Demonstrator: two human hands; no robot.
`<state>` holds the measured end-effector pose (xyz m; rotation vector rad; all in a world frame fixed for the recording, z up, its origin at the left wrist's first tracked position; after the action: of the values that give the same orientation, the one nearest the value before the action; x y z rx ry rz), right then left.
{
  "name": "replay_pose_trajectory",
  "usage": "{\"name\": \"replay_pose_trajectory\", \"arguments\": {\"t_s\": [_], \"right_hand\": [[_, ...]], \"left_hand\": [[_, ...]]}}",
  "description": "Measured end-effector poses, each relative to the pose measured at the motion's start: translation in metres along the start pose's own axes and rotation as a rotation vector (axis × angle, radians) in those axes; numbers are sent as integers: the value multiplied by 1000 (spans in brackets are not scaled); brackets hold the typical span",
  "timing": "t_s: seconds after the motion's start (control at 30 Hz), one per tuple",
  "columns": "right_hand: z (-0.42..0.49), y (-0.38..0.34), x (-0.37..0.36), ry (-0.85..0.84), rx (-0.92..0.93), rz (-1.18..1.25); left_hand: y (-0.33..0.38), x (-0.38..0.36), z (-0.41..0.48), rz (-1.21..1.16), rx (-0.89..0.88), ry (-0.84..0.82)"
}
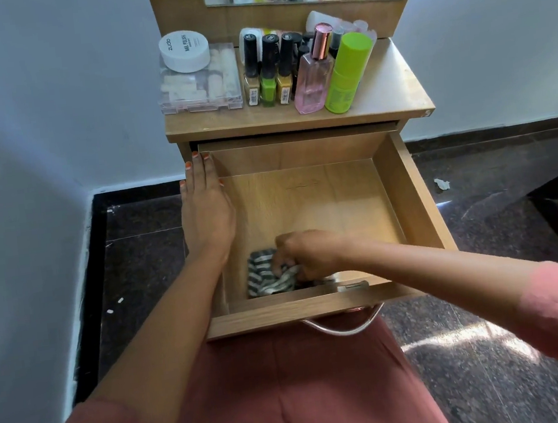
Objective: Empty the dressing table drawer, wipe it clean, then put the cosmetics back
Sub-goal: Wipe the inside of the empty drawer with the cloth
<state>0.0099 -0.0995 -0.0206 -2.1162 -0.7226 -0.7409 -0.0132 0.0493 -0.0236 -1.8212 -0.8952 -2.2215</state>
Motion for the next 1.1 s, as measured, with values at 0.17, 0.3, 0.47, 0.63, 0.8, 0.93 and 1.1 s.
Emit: {"name": "replay_pose_trajectory", "arguments": {"t_s": [0.17,0.3,0.47,0.63,0.8,0.93,1.1], "right_hand": [[28,-32,-5,-1,94,-109],[17,-35,-7,52,129,-239],[13,-32,0,82,127,-246],[26,-13,17,221,21,-295],[32,-9,5,264,-5,-347],[29,-8,6,328,112,-183],[22,-17,-13,129,206,56]], "left_hand": [[0,0,1,11,5,2],[0,0,2,17,-1,14],[-1,-1,2,19,4,5],[0,0,1,22,3,4],[1,2,0,13,2,17],[1,2,-1,0,6,9],[0,1,0,-15,18,-4]]}}
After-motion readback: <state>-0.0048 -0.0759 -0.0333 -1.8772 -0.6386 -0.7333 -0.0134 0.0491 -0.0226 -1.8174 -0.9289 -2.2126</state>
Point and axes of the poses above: each hand's wrist, its own z-axis towards the middle knuckle, its own x-axis out of the back of the hand, y = z × x, the point moved 2 cm from there along z, towards the middle knuckle, and after that the axes turned 8 degrees about z, right-handed, at the moved point
